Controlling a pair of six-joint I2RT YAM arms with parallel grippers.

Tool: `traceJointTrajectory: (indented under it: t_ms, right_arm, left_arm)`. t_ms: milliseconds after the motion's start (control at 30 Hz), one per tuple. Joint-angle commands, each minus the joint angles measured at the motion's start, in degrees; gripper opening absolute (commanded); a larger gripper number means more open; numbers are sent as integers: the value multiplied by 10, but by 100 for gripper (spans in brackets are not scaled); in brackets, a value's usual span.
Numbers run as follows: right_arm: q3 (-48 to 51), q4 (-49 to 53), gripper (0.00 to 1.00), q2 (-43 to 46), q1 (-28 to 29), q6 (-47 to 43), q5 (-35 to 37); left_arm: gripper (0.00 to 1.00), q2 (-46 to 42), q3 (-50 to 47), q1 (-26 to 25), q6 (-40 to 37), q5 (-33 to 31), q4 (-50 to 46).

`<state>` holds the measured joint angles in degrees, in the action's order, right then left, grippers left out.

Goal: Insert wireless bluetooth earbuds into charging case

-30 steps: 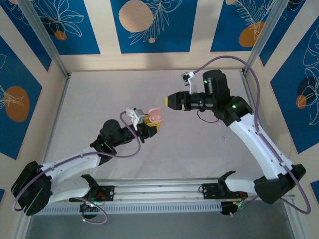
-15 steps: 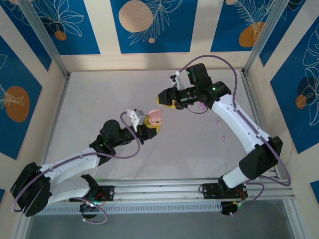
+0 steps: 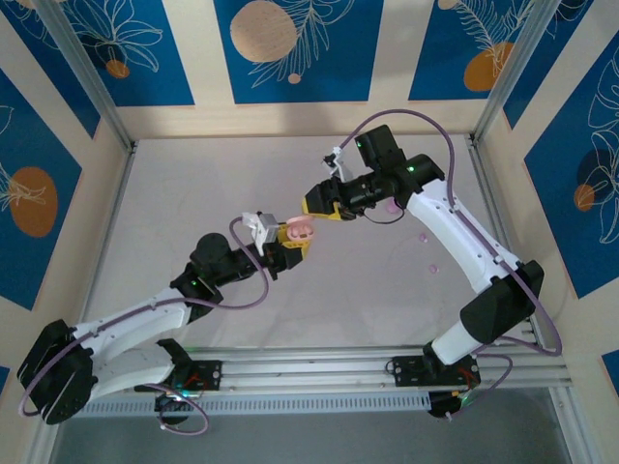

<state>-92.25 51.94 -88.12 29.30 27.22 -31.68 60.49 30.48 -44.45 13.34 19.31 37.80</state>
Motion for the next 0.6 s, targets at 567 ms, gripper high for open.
traceJointTrajectory:
  t_ms: [567]
  right_arm:
    - [147, -143, 61, 89, -24, 96, -183]
  left_arm:
    - [25, -8, 3, -5, -12, -3, 58]
